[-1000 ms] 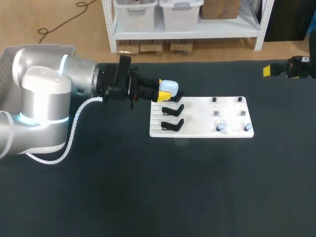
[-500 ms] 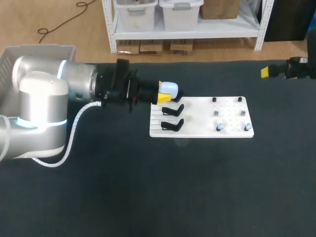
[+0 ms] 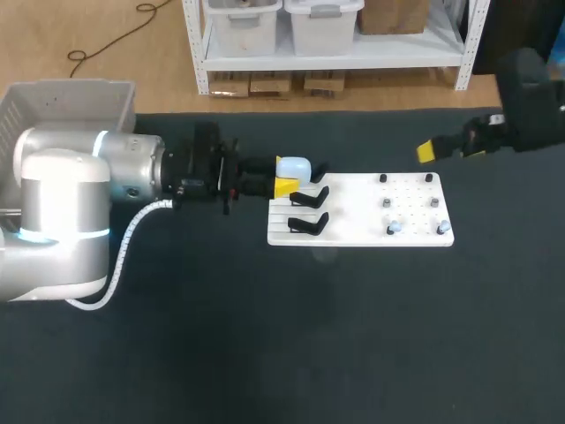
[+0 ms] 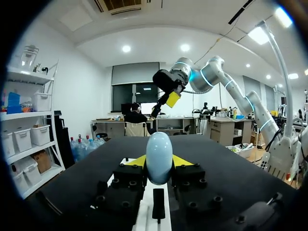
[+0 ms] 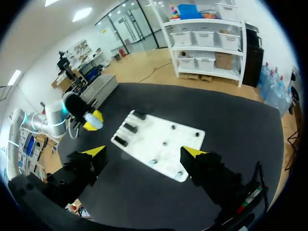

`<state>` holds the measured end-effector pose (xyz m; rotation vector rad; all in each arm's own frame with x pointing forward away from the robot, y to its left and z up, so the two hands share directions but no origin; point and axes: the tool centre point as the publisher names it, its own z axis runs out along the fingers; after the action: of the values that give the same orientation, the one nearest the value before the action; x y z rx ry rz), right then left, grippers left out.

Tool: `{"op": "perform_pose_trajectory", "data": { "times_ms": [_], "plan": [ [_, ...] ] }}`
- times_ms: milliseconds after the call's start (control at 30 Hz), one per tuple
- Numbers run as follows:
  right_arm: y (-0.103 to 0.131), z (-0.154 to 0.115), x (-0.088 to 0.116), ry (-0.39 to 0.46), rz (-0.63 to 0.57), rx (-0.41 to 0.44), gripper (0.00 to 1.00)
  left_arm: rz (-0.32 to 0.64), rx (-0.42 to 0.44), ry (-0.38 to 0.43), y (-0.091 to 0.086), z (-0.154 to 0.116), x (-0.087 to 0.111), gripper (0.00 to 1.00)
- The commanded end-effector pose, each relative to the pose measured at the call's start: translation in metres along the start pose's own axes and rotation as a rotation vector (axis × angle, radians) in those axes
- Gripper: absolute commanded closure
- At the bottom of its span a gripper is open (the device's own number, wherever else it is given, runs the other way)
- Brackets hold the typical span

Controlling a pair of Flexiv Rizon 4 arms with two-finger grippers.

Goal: Pick up each earbud case from the left stands, insert the matching earbuds, close the lid, and place the case in the box.

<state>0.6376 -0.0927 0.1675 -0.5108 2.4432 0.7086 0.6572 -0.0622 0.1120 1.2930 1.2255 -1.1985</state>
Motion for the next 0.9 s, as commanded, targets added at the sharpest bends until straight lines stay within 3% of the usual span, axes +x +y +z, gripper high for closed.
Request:
{"op": "perform_pose_trajectory", "data": {
  "times_ms": [33,300,900],
  "plan": [
    [0.028,0.003,0.002,0.034,-0.022,0.075,0.00,-0.002,0.018,-0.006,0.007,0.006,0.003,1.00],
    [0.057,0.025,0.012,0.126,-0.095,0.149,0.00,-0.051,0.068,-0.027,0.012,0.013,0.006,1.00],
    [0.098,0.059,0.011,0.225,-0.126,0.133,0.00,-0.030,0.027,-0.065,0.013,0.014,0.006,1.00]
  ]
}}
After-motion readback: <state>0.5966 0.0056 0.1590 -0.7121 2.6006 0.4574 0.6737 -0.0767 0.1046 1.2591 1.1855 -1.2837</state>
